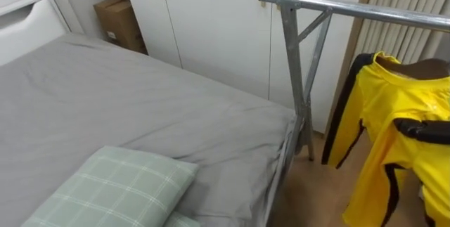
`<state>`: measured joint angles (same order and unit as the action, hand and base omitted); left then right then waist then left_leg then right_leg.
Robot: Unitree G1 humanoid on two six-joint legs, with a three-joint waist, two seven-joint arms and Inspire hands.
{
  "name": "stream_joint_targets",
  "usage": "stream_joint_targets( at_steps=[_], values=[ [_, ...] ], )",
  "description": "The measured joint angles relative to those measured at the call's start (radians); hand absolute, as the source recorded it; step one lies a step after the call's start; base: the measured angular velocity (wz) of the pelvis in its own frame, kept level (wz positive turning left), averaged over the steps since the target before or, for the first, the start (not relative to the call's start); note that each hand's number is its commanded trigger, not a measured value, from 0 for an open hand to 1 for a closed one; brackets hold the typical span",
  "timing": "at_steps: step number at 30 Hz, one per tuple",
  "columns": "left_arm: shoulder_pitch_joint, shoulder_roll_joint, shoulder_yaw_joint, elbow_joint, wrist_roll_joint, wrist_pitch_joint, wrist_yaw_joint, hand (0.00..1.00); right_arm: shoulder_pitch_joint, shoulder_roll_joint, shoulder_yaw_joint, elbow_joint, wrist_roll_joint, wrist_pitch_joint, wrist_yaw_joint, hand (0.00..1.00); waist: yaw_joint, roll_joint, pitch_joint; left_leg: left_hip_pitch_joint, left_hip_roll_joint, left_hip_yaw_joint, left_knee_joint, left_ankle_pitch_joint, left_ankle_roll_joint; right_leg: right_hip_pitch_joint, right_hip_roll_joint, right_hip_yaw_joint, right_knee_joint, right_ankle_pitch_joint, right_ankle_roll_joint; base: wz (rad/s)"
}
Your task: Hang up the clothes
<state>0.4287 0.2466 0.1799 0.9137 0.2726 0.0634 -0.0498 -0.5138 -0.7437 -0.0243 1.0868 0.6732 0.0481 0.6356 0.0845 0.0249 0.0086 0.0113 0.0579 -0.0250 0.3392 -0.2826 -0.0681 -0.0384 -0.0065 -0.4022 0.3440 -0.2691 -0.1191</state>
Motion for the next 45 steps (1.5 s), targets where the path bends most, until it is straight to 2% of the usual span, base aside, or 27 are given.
stream_joint_targets(
  at_steps=[2, 4, 5, 8, 13, 28, 32, 35, 39, 41, 45],
  values=[
    [0.000, 0.000, 0.000, -0.003, 0.001, 0.000, 0.003, 0.00, 0.001, 0.000, 0.000, 0.001, 0.000, 0.000, 0.000, 0.98, 0.000, -0.002, 0.0009, 0.000, 0.000, 0.000, 0.000, 0.001, -0.001, 0.000, 0.000, -0.003, 0.001, 0.000, -0.001, 0.04],
    [0.000, 0.000, 0.000, -0.004, 0.002, 0.000, 0.004, 0.00, 0.001, 0.000, 0.000, 0.006, 0.000, 0.000, 0.001, 0.06, -0.001, -0.006, 0.0007, -0.001, 0.000, 0.000, 0.000, 0.003, -0.003, 0.001, -0.002, -0.007, 0.001, 0.000, -0.001, 0.06],
    [0.000, 0.001, 0.000, -0.005, 0.002, -0.001, 0.005, 0.00, 0.002, 0.000, 0.000, 0.013, 0.000, 0.000, 0.000, 0.00, -0.004, -0.010, -0.0001, -0.001, 0.000, 0.001, 0.002, 0.004, -0.004, 0.003, -0.003, -0.011, 0.001, 0.000, -0.001, 0.08],
    [0.007, 0.001, 0.000, -0.014, 0.002, -0.001, 0.005, 0.00, 0.004, 0.000, 0.000, 0.019, -0.002, 0.013, 0.000, 0.00, -0.004, -0.020, -0.0023, -0.002, 0.004, 0.021, 0.007, 0.005, -0.004, 0.005, -0.003, -0.012, 0.001, 0.000, -0.001, 0.02],
    [0.024, 0.001, 0.000, -0.033, 0.001, 0.000, 0.005, 0.00, 0.004, 0.000, 0.000, 0.040, -0.002, 0.018, -0.005, 0.00, -0.003, -0.032, -0.0064, 0.002, 0.004, 0.022, 0.010, 0.005, -0.004, 0.012, -0.003, -0.012, 0.002, 0.000, -0.001, 0.00],
    [0.038, 0.002, 0.000, -0.040, -0.007, 0.000, 0.005, 0.00, 0.007, 0.000, 0.000, 0.041, -0.002, 0.019, -0.120, 0.00, -0.001, -0.034, -0.0061, 0.026, 0.004, 0.023, 0.023, 0.005, -0.004, 0.037, -0.002, -0.007, 0.002, 0.000, -0.001, -0.01],
    [0.045, 0.003, 0.001, -0.052, -0.007, 0.000, 0.003, 0.00, 0.007, 0.000, 0.000, 0.041, 0.003, 0.019, -0.132, 0.00, 0.000, -0.038, -0.0084, 0.035, 0.004, 0.024, 0.022, 0.005, -0.004, 0.043, -0.001, -0.006, 0.002, 0.000, -0.001, 0.00],
    [0.045, 0.002, 0.003, -0.051, -0.007, 0.000, 0.000, 0.00, 0.007, 0.000, 0.000, 0.041, 0.004, 0.018, -0.139, 0.00, 0.001, -0.044, -0.0123, 0.039, 0.007, 0.039, 0.021, 0.005, -0.004, 0.044, -0.001, -0.005, 0.003, 0.001, -0.002, 0.00],
    [0.048, 0.002, 0.008, -0.051, -0.007, 0.000, 0.000, 0.00, 0.007, 0.000, 0.000, 0.043, -0.004, 0.018, -0.155, 0.00, 0.001, -0.049, -0.0104, 0.047, 0.016, 0.075, 0.019, 0.005, -0.004, 0.048, 0.000, -0.003, 0.002, 0.000, -0.002, 0.00],
    [0.048, 0.001, 0.013, -0.050, -0.007, 0.000, 0.000, 0.00, 0.007, 0.000, -0.015, 0.045, -0.055, 0.018, -0.177, 0.00, 0.001, -0.056, -0.0132, 0.041, 0.017, 0.078, 0.021, 0.005, -0.004, 0.040, 0.000, -0.002, 0.002, -0.003, -0.001, 0.00],
    [0.048, 0.000, 0.012, -0.045, -0.007, -0.001, 0.000, 0.00, 0.007, -0.001, -0.037, 0.043, -0.092, 0.012, -0.230, 0.00, 0.003, -0.060, -0.0131, 0.031, 0.018, 0.079, 0.025, 0.005, -0.004, 0.032, 0.004, 0.007, 0.002, -0.003, -0.002, -0.04]
  ],
)
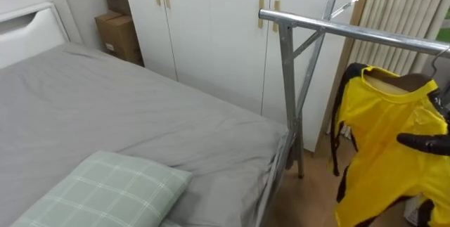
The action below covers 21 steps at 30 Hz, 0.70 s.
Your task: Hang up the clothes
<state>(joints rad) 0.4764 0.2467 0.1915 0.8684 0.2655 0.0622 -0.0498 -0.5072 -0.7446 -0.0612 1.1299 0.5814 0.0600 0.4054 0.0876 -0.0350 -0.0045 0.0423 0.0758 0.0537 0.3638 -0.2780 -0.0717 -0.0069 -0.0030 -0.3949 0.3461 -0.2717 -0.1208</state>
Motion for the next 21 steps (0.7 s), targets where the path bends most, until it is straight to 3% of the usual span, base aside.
stream_joint_targets(
  at_steps=[8, 12, 16, 21],
  values=[
    [-0.003, 0.000, 0.001, 0.002, 0.000, -0.001, -0.011, 0.00, -0.001, 0.000, -0.003, -0.058, -0.065, -0.020, -0.109, 0.00, -0.003, -0.001, -0.0002, -0.012, 0.004, -0.001, 0.015, 0.000, 0.000, -0.004, 0.003, 0.006, 0.002, 0.004, -0.008, -0.06],
    [-0.002, -0.005, 0.001, 0.002, -0.001, -0.001, -0.014, 0.00, -0.001, 0.000, -0.004, -0.083, -0.057, -0.020, -0.170, 0.00, -0.003, -0.005, 0.0036, -0.002, 0.009, 0.033, 0.005, 0.000, -0.001, -0.006, 0.005, 0.013, 0.000, 0.004, -0.008, -0.04],
    [0.000, -0.006, 0.004, 0.002, -0.001, -0.001, -0.008, 0.00, -0.001, 0.001, -0.066, -0.092, -0.004, -0.021, -0.215, 0.00, -0.009, -0.011, 0.0068, -0.001, 0.009, 0.032, -0.001, 0.000, -0.001, -0.003, 0.006, 0.012, -0.005, 0.004, -0.008, 0.00],
    [0.002, -0.033, 0.027, 0.006, -0.001, 0.001, 0.002, 0.00, -0.001, 0.001, -0.089, -0.092, 0.033, -0.025, -0.265, 0.00, -0.033, -0.010, 0.0066, -0.003, 0.011, 0.031, -0.003, 0.000, -0.001, 0.013, 0.010, -0.007, -0.030, 0.008, -0.005, 0.10]
  ],
)
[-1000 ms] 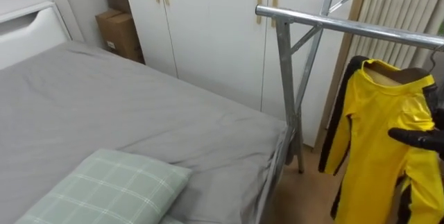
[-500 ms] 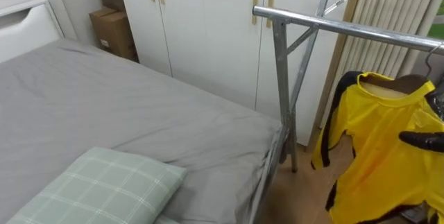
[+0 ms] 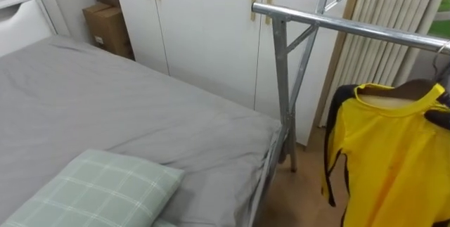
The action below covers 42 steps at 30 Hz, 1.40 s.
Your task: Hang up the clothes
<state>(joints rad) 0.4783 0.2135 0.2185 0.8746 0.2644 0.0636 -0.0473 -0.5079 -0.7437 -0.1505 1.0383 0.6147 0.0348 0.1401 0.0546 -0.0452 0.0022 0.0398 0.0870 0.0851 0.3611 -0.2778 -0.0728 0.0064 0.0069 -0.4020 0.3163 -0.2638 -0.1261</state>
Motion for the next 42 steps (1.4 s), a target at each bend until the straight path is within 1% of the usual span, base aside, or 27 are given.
stream_joint_targets(
  at_steps=[1, 5, 6, 10, 12, 14, 15, 18, 19, 25, 27, 32, 35, 37, 39, 40, 42],
  values=[
    [-0.002, -0.010, 0.010, 0.000, -0.001, 0.000, 0.001, 0.00, 0.000, 0.000, -0.001, 0.000, 0.013, 0.000, -0.010, 0.00, -0.004, 0.001, -0.0003, 0.000, 0.002, -0.001, 0.000, 0.000, 0.000, 0.006, 0.004, 0.000, -0.009, 0.003, 0.000, 0.00],
    [0.001, -0.020, 0.014, 0.004, -0.045, 0.001, 0.022, 0.00, 0.001, 0.000, -0.001, 0.000, 0.020, -0.002, -0.028, 0.00, -0.016, 0.001, -0.0008, 0.013, 0.005, -0.001, -0.009, 0.000, 0.000, 0.015, 0.012, 0.001, -0.025, 0.005, -0.001, -0.01],
    [-0.001, -0.024, 0.015, 0.012, -0.067, 0.001, 0.029, 0.00, 0.001, 0.000, -0.001, 0.000, 0.028, -0.004, -0.028, 0.00, -0.018, 0.001, -0.0009, 0.024, 0.005, -0.001, -0.026, 0.000, 0.000, 0.021, 0.014, 0.002, -0.026, 0.005, -0.001, -0.06],
    [-0.006, -0.032, 0.015, 0.032, -0.081, 0.001, 0.045, 0.00, 0.002, 0.000, -0.001, 0.001, 0.059, -0.006, -0.028, 0.00, -0.024, 0.001, -0.0002, 0.056, 0.004, -0.003, -0.067, 0.008, -0.011, 0.040, 0.018, 0.004, -0.041, 0.005, -0.001, -0.01],
    [-0.011, -0.032, 0.021, 0.041, -0.101, 0.001, 0.049, 0.00, 0.003, 0.000, -0.002, 0.009, 0.067, -0.007, -0.028, 0.00, -0.029, 0.000, -0.0003, 0.064, 0.005, -0.006, -0.073, 0.008, -0.011, 0.046, 0.021, 0.004, -0.046, 0.005, -0.001, 0.02],
    [-0.015, -0.032, 0.047, 0.044, -0.124, 0.000, 0.052, 0.00, 0.024, 0.005, -0.040, 0.008, 0.070, -0.011, -0.021, 0.00, -0.030, -0.004, -0.0001, 0.066, 0.006, -0.006, -0.073, 0.008, -0.011, 0.051, 0.026, 0.003, -0.060, 0.006, 0.001, 0.02],
    [-0.015, -0.032, 0.057, 0.044, -0.129, 0.000, 0.052, 0.00, 0.029, 0.006, -0.046, 0.008, 0.070, -0.011, -0.022, 0.00, -0.031, -0.005, 0.0004, 0.068, 0.006, -0.006, -0.073, 0.007, -0.011, 0.054, 0.027, 0.004, -0.062, 0.007, 0.001, 0.00],
    [-0.018, -0.031, 0.083, 0.050, -0.156, 0.000, 0.054, 0.00, 0.057, 0.009, -0.077, 0.009, 0.089, -0.012, -0.023, 0.00, -0.043, -0.012, 0.0002, 0.074, 0.007, -0.002, -0.070, 0.007, -0.011, 0.068, 0.030, 0.002, -0.073, 0.007, 0.001, 0.00],
    [-0.018, -0.031, 0.095, 0.054, -0.156, 0.000, 0.054, 0.00, 0.062, 0.009, -0.080, 0.009, 0.091, -0.012, -0.024, 0.00, -0.050, -0.015, 0.0017, 0.075, 0.008, 0.001, -0.070, 0.007, -0.011, 0.076, 0.031, 0.001, -0.077, 0.007, 0.001, 0.00],
    [-0.041, -0.030, 0.104, 0.061, -0.175, 0.000, 0.075, 0.00, 0.120, 0.009, -0.106, 0.008, 0.091, -0.012, -0.028, 0.00, -0.061, -0.032, 0.0014, 0.075, 0.006, 0.014, -0.070, 0.007, -0.011, 0.074, 0.034, 0.002, -0.080, 0.007, 0.001, 0.00],
    [-0.047, -0.030, 0.106, 0.062, -0.176, 0.001, 0.081, 0.00, 0.132, 0.009, -0.106, 0.009, 0.091, -0.012, -0.026, 0.00, -0.062, -0.035, 0.0015, 0.074, 0.006, 0.021, -0.070, 0.007, -0.011, 0.067, 0.034, 0.005, -0.080, 0.007, 0.001, -0.02],
    [-0.049, -0.030, 0.116, 0.068, -0.176, 0.001, 0.083, 0.00, 0.141, 0.009, -0.106, 0.008, 0.091, -0.012, -0.013, 0.00, -0.072, -0.044, 0.0011, 0.074, 0.005, 0.018, -0.070, 0.007, -0.010, 0.063, 0.034, 0.013, -0.077, 0.007, 0.001, -0.02],
    [-0.049, -0.029, 0.116, 0.068, -0.176, 0.001, 0.083, 0.00, 0.149, 0.009, -0.106, 0.009, 0.091, -0.012, -0.006, 0.00, -0.075, -0.046, 0.0004, 0.075, 0.005, 0.018, -0.070, 0.007, -0.010, 0.064, 0.034, 0.013, -0.077, 0.008, -0.001, 0.00],
    [-0.050, -0.030, 0.119, 0.069, -0.176, 0.001, 0.082, 0.00, 0.179, 0.011, -0.111, 0.006, 0.092, -0.012, 0.009, 0.00, -0.075, -0.047, -0.0005, 0.075, 0.005, 0.018, -0.071, 0.007, -0.010, 0.063, 0.035, 0.015, -0.078, 0.009, 0.000, 0.00],
    [-0.050, -0.030, 0.121, 0.075, -0.176, 0.001, 0.081, 0.00, 0.206, 0.020, -0.126, 0.001, 0.092, -0.012, 0.017, 0.00, -0.073, -0.046, -0.0013, 0.078, 0.006, 0.018, -0.074, 0.007, -0.010, 0.063, 0.037, 0.020, -0.079, 0.010, 0.001, -0.05],
    [-0.051, -0.030, 0.123, 0.081, -0.184, 0.001, 0.081, 0.00, 0.222, 0.034, -0.152, 0.001, 0.092, -0.013, 0.017, 0.00, -0.074, -0.044, -0.0024, 0.083, 0.006, 0.018, -0.080, 0.007, -0.010, 0.064, 0.038, 0.023, -0.079, 0.010, 0.001, -0.13],
    [-0.055, -0.030, 0.126, 0.103, -0.193, 0.000, 0.080, 0.00, 0.244, 0.043, -0.158, -0.001, 0.091, -0.013, 0.017, 0.00, -0.073, -0.035, -0.0065, 0.094, 0.007, 0.019, -0.095, 0.007, -0.010, 0.063, 0.041, 0.032, -0.079, 0.012, -0.002, -0.15]
  ],
)
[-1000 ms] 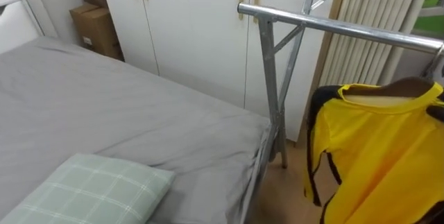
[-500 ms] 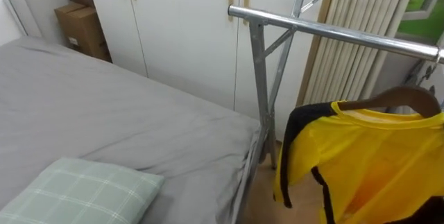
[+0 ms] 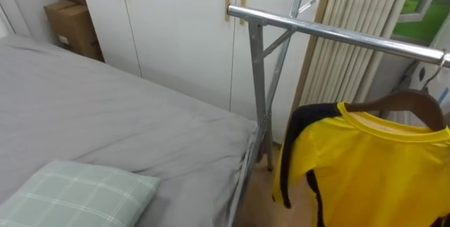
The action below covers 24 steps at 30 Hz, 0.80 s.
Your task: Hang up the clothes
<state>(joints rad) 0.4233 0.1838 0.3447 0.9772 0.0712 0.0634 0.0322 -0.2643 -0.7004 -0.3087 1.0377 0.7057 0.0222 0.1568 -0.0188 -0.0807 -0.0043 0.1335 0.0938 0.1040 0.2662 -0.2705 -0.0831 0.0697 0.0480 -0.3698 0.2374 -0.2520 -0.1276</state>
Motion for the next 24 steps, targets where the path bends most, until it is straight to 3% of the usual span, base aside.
stream_joint_targets(
  at_steps=[4, 9, 12, 20, 24],
  values=[
    [-0.022, 0.000, 0.006, 0.041, -0.002, 0.000, -0.005, 0.00, 0.041, 0.002, 0.000, -0.002, -0.001, 0.000, 0.000, 0.00, -0.008, 0.018, 0.0024, 0.007, -0.001, 0.002, -0.012, 0.000, 0.000, -0.003, 0.003, 0.009, -0.001, 0.004, 0.000, -0.09],
    [-0.026, 0.001, 0.006, 0.043, -0.002, 0.000, -0.004, 0.00, 0.080, 0.005, 0.000, -0.003, 0.000, -0.008, 0.006, 0.00, -0.012, 0.020, 0.0038, 0.017, 0.000, 0.003, -0.030, 0.003, 0.000, -0.003, 0.005, 0.012, -0.001, 0.004, 0.000, -0.01],
    [-0.029, 0.002, 0.006, 0.046, -0.002, 0.000, -0.004, 0.00, 0.108, 0.029, 0.000, -0.003, 0.001, -0.024, 0.023, 0.00, -0.012, 0.018, 0.0050, 0.017, 0.000, 0.003, -0.030, 0.003, 0.000, -0.004, 0.005, 0.011, -0.001, 0.005, 0.000, 0.00],
    [-0.031, 0.002, 0.004, 0.046, 0.001, -0.001, -0.002, 0.00, 0.173, 0.107, 0.001, -0.048, -0.064, -0.024, 0.075, 0.00, -0.026, 0.016, 0.0059, 0.010, -0.001, 0.004, -0.029, 0.003, 0.000, -0.012, 0.005, 0.012, -0.001, 0.005, 0.000, 0.00],
    [-0.032, 0.003, 0.004, 0.046, 0.002, -0.001, -0.001, 0.00, 0.208, 0.123, 0.008, -0.082, -0.112, -0.024, 0.104, 0.00, -0.026, 0.017, 0.0059, 0.005, -0.001, 0.005, -0.029, 0.003, 0.000, -0.018, 0.005, 0.015, 0.000, 0.006, -0.002, -0.03]
  ],
)
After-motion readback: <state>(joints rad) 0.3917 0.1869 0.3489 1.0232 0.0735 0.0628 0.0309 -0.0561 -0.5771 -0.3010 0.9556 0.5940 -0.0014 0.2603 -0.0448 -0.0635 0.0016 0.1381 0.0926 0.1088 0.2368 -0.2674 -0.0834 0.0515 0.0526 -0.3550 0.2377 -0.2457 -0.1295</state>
